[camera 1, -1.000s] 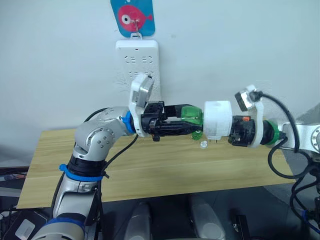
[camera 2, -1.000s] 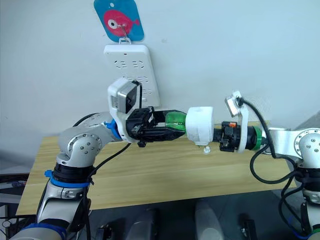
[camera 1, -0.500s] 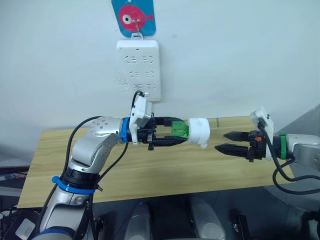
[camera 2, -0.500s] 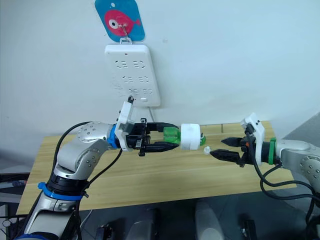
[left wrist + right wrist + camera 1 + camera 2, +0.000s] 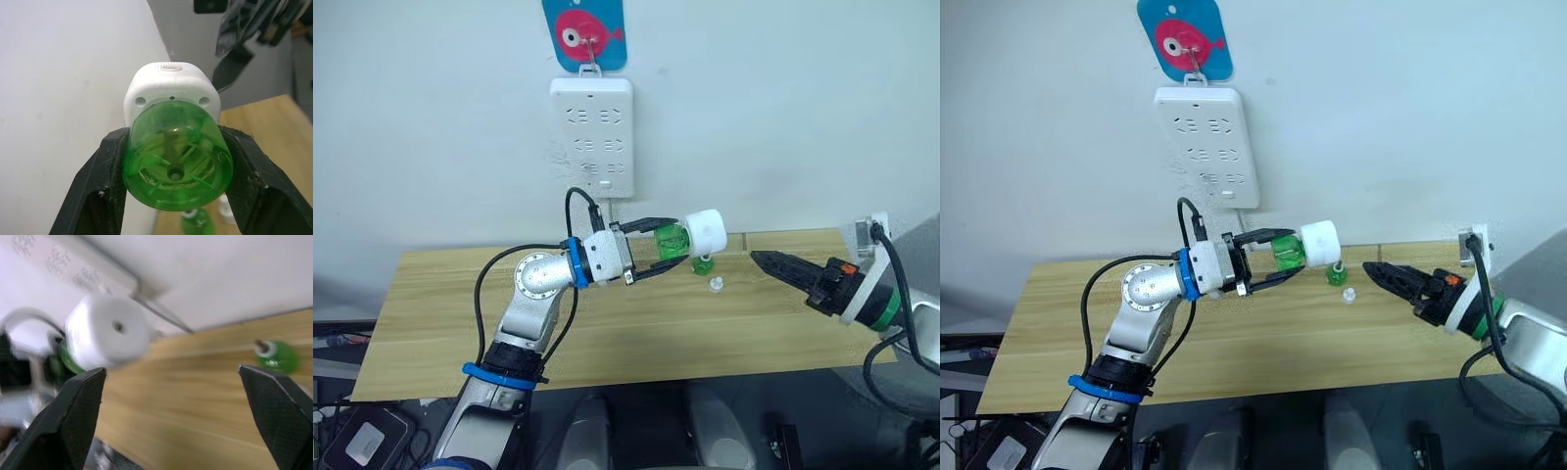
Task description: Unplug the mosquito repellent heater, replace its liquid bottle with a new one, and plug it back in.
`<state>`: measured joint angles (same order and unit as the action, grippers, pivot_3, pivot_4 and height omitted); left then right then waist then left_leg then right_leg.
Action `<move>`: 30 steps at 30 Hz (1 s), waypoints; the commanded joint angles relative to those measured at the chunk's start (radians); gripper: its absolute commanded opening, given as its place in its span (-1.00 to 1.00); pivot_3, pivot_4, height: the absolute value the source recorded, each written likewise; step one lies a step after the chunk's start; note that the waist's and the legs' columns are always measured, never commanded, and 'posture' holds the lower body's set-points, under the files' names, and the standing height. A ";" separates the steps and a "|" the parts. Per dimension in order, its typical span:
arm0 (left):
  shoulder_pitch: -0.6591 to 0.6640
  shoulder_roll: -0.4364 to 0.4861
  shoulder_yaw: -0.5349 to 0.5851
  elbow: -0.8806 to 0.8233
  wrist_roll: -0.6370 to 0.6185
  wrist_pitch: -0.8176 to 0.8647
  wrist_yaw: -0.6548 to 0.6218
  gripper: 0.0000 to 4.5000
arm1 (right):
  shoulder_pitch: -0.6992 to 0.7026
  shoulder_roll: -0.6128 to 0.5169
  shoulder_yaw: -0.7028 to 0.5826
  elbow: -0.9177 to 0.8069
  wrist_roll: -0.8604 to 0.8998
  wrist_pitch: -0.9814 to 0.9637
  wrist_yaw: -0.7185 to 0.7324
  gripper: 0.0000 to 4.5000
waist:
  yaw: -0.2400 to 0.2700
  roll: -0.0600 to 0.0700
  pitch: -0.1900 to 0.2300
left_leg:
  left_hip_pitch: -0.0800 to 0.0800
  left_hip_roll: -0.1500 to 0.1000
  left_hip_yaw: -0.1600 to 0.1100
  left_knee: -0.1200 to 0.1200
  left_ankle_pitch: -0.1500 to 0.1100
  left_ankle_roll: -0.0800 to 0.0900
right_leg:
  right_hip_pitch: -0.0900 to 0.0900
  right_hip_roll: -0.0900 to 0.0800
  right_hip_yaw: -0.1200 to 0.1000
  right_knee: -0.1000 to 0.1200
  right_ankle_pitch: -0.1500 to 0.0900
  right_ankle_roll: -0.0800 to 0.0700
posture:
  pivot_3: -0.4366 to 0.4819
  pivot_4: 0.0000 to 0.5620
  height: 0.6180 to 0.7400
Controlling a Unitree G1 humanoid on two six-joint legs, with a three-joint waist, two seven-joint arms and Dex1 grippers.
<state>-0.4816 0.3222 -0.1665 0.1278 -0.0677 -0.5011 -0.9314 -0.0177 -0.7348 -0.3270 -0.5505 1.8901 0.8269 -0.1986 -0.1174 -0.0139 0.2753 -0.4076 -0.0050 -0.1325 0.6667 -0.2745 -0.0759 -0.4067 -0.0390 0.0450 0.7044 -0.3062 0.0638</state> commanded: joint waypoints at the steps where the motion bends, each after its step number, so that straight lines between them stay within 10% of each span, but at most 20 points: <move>1: -0.030 -0.011 -0.019 0.053 0.109 -0.195 0.091 0.02 | 0.000 0.091 0.096 -0.146 0.082 -0.174 -0.234 1.00 | -0.004 0.000 -0.001 | 0.000 0.000 0.000 0.000 0.000 0.000 | 0.000 0.000 0.000 0.001 0.000 0.000 | -0.49 -0.21 0.91; 12: -0.111 -0.008 -0.049 0.225 0.374 -0.403 0.350 0.02 | -0.161 0.295 0.311 -0.239 0.082 -0.446 -0.682 1.00 | -0.025 0.001 -0.006 | 0.001 0.000 -0.002 -0.001 0.000 0.000 | 0.000 0.000 -0.001 0.001 0.000 0.000 | -0.48 -0.22 0.91; 30: -0.142 0.042 -0.112 0.280 0.449 -0.503 0.501 0.02 | -0.277 0.506 0.352 -0.113 -0.047 -0.524 -0.746 1.00 | -0.030 0.004 -0.011 | 0.002 0.000 -0.002 -0.002 0.000 0.000 | 0.000 0.000 -0.001 0.001 0.000 0.000 | -0.47 -0.26 0.91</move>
<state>-0.6128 0.3618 -0.2672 0.4183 0.3762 -0.9722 -0.4450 -0.2847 -0.2374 0.0301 -0.6303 1.8485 0.3257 -0.9383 -0.1474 -0.0103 0.2641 -0.4058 -0.0055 -0.1346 0.6648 -0.2740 -0.0758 -0.4067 -0.0387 0.0442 0.7061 -0.3062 0.0638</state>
